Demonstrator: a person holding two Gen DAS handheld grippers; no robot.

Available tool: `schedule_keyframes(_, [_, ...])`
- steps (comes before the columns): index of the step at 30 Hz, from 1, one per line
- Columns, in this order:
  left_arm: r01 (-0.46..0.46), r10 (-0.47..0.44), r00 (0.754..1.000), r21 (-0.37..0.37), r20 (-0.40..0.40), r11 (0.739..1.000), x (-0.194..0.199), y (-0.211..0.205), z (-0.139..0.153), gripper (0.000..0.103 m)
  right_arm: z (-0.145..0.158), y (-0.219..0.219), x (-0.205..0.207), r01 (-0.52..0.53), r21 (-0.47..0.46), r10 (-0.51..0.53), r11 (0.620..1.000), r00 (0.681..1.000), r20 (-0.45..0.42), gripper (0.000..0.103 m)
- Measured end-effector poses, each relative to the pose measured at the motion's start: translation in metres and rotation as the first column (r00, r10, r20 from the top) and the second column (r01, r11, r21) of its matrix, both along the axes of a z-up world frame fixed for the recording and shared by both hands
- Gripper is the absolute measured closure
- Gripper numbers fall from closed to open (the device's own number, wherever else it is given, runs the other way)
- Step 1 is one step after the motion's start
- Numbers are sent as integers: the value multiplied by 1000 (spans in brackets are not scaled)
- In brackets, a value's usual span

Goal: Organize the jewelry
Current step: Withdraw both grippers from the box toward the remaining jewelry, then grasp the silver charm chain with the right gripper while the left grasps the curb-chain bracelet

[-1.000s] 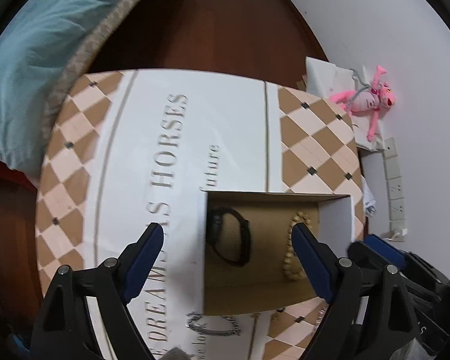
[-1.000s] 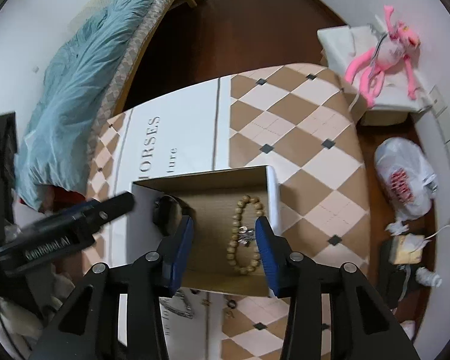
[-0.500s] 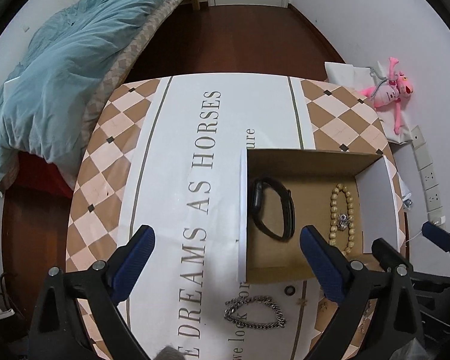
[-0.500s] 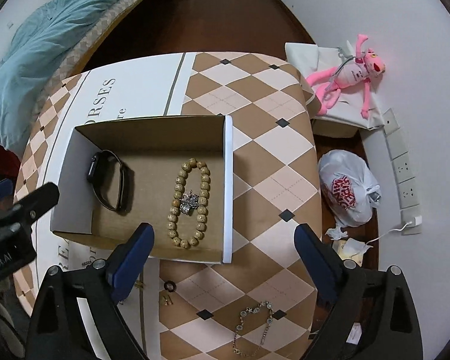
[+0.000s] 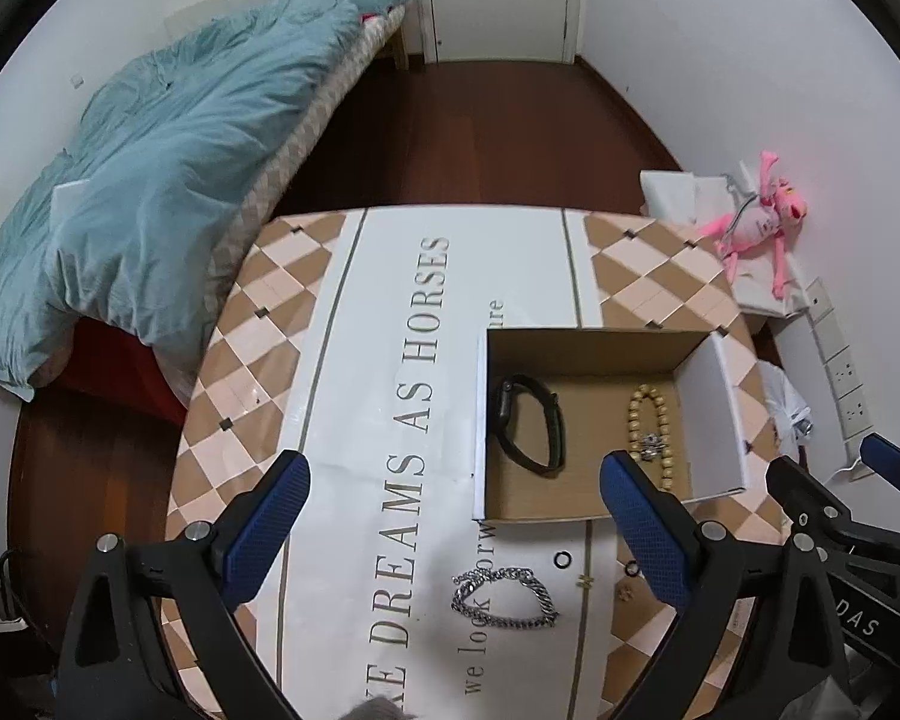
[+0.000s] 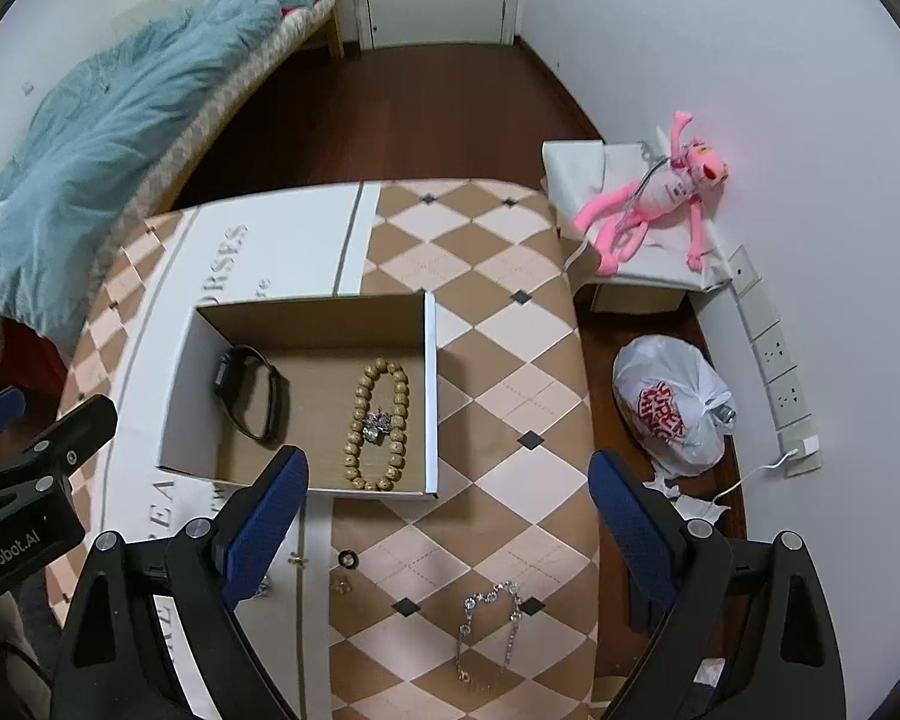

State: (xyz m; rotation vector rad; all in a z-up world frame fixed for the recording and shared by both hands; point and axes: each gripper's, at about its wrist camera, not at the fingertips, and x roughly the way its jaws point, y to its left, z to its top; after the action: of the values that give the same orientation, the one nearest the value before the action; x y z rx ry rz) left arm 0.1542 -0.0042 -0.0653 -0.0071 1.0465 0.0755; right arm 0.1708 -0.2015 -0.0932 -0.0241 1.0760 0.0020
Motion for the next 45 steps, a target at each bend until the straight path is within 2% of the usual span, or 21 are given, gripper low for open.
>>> schedule_keyframes(11, [31, -28, 996, -35, 90, 999, -37, -8, 43, 4, 56, -5, -45, 6, -1, -6, 1000, 991, 131, 7])
schedule_keyframes(18, [6, -2, 992, -35, 128, 999, -52, -5, 44, 4, 65, -15, -65, -1, 105, -18, 994, 984, 177, 7])
schedule_keyframes(22, [-33, 39, 992, -53, 118, 998, -62, 3, 20, 4, 41, -31, -72, 45, 130, -62, 991, 990, 127, 7])
schedule_keyframes(26, [-51, 54, 998, -57, 42, 997, -67, 5, -16, 4, -8, -52, -76, 105, 147, -108, 984, 994, 13, 7])
schedule_keyframes(31, [-64, 63, 997, -14, -32, 998, -72, 4, -60, 4, -76, -70, -75, 173, 142, -159, 975, 982, -102, 8])
schedule_keyframes(35, [-63, 64, 996, 14, -69, 998, -76, 7, -84, 4, -114, -75, -69, 185, 119, -168, 976, 976, -138, 25])
schedule_keyframes(39, [-64, 64, 992, 4, -109, 998, -79, 12, -104, 4, -134, -68, -64, 174, 109, -155, 979, 975, -161, 33])
schedule_keyframes(42, [-70, 67, 988, -15, -140, 997, -80, 11, -115, 4, -136, -56, -64, 140, 50, -133, 989, 983, -126, 38])
schedule_keyframes(43, [-72, 67, 986, -26, -150, 997, -79, 11, -119, 4, -135, -53, -65, 131, 33, -127, 991, 985, -113, 49])
schedule_keyframes(44, [-73, 66, 985, -36, -158, 997, -77, 10, -122, 4, -133, -49, -65, 122, 17, -120, 992, 988, -99, 70])
schedule_keyframes(45, [-72, 63, 984, -46, -165, 996, -76, 8, -124, 4, -132, -46, -66, 114, 16, -112, 993, 990, -85, 83])
